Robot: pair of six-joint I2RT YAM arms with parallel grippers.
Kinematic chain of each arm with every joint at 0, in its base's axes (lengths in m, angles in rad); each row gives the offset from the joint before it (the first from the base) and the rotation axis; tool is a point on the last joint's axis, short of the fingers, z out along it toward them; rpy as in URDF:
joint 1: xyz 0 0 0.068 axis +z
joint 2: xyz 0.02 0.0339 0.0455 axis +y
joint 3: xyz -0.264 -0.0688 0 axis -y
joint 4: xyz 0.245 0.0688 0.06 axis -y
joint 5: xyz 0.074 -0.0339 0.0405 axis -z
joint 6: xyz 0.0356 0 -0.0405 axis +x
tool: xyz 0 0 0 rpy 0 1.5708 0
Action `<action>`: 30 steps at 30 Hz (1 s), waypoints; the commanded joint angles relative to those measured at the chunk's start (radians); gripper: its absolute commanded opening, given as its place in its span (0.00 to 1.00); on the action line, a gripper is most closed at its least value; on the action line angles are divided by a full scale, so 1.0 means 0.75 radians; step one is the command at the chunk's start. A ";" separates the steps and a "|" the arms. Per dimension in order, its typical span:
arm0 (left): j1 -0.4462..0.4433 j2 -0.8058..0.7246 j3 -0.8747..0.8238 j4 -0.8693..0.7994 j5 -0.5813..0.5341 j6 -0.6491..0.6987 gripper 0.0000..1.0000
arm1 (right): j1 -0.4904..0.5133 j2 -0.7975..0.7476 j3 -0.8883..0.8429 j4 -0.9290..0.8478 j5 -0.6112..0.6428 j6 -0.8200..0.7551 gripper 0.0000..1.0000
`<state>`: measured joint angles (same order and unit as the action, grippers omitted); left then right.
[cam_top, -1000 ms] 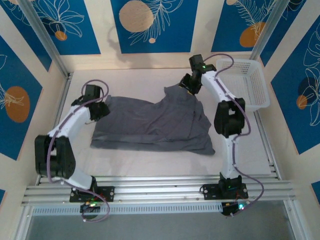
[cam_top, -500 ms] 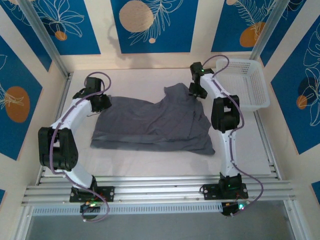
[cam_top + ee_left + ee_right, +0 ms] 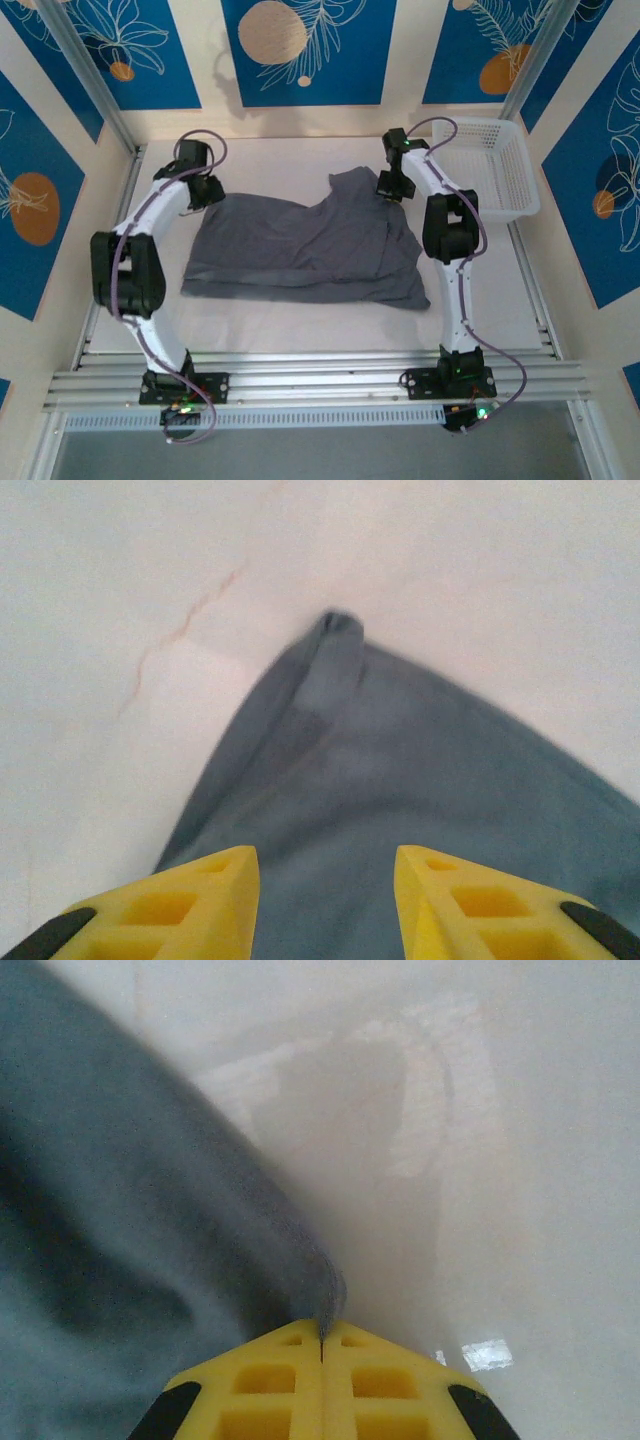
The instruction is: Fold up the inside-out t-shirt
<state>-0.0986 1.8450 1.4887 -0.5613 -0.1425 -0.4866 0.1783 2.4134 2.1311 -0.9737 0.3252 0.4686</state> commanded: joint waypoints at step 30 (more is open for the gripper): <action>0.233 0.668 0.698 -0.275 0.062 0.140 0.00 | -0.078 -0.184 -0.166 0.106 -0.107 0.005 0.00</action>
<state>0.0452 2.3779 1.9907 -0.7345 -0.1055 -0.3828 0.1425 2.2684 2.0113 -0.9031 0.2798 0.4808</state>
